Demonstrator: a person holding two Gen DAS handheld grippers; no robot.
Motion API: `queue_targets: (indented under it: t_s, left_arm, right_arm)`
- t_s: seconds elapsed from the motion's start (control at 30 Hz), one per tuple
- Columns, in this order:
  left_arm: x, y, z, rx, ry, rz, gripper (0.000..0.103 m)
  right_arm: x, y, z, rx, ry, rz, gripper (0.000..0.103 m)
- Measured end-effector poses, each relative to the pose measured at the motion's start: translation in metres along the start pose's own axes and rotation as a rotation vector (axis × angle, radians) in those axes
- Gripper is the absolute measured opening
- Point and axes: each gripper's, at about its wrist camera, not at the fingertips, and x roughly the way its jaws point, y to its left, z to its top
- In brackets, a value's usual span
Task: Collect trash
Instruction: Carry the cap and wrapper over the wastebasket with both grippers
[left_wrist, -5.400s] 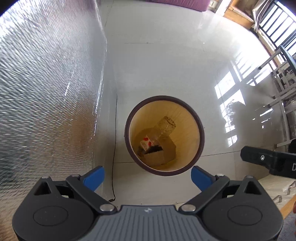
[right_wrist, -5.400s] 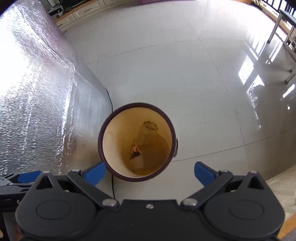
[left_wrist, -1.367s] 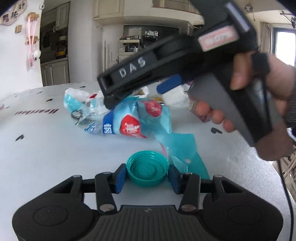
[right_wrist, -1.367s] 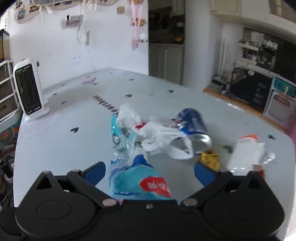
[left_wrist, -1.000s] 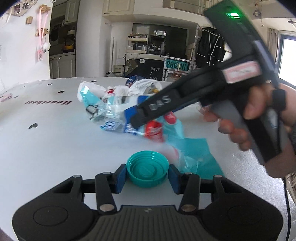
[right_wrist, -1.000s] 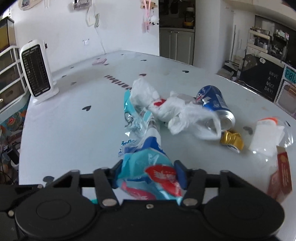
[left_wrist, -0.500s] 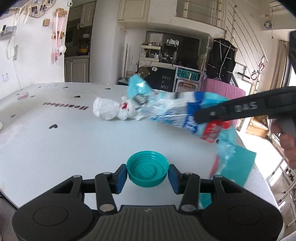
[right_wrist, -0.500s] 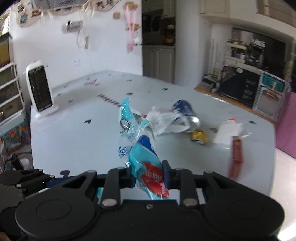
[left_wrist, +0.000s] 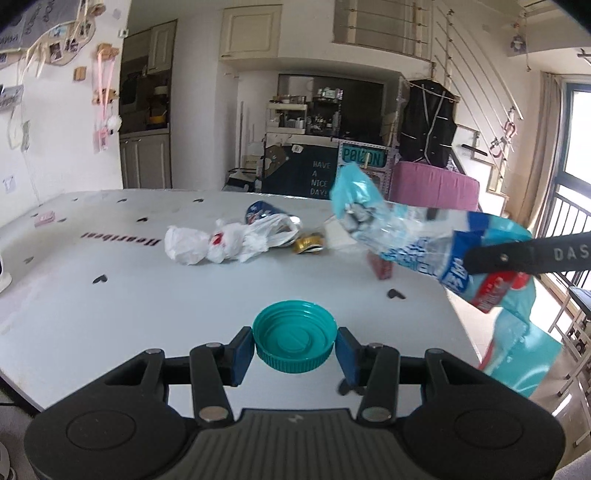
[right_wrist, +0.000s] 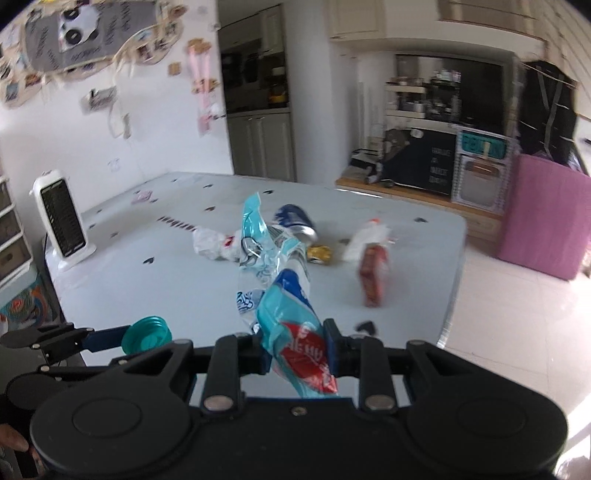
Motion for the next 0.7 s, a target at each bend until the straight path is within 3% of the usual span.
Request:
queue_targets:
  t_s: [0.4, 0.7]
  left_arm:
    - [-0.009, -0.064, 0.004, 0.057, -0.015, -0.083, 0.049]
    - [-0.005, -0.134, -0.003, 0.105, -0.002, -0.158, 0.049]
  right_arm:
    - [-0.073, -0.054, -0.036, 0.109, -0.034, -0.121, 0.028]
    - [-0.122, -0.108, -0.070, 0.167, -0.027, -0.199, 0.028]
